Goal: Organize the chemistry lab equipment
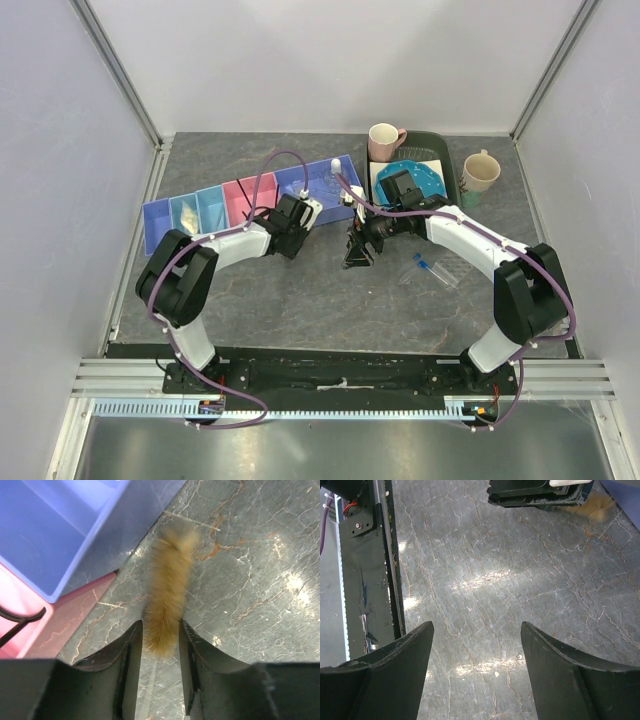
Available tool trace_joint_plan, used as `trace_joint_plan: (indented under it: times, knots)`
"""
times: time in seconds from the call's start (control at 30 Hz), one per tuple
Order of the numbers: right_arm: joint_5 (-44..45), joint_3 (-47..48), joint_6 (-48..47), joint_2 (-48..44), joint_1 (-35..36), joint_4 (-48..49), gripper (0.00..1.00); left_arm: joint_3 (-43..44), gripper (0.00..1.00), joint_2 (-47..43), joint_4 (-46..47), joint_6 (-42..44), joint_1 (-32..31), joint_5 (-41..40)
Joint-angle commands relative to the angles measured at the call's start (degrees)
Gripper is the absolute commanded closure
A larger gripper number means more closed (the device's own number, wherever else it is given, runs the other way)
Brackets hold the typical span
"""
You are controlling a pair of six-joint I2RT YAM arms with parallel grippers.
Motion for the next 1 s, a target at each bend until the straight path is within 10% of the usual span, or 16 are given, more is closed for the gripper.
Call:
trace_joint_plan:
  times: [0.0, 0.3, 0.6, 0.97]
  knots:
    - [-1.06, 2.21, -1.34, -0.29, 0.18, 0.03, 0.21, 1.27, 0.63, 0.79, -0.92, -0.72, 0.06, 0.84]
    - [-1.33, 2.21, -1.25, -0.46, 0.18, -0.14, 0.21, -1.63, 0.98, -5.18, -2.85, -6.86, -0.03, 10.41]
    - [-3.35, 2.04, 0.24, -0.11, 0.18, 0.82, 0.21, -12.08, 0.98, -23.35, 2.76, -18.63, -0.03, 22.36]
    - [-11.26, -7.98, 52.89, -0.99, 0.36, 44.21, 0.22, -24.13, 0.98, -42.8, 18.24, -34.81, -0.03, 26.68]
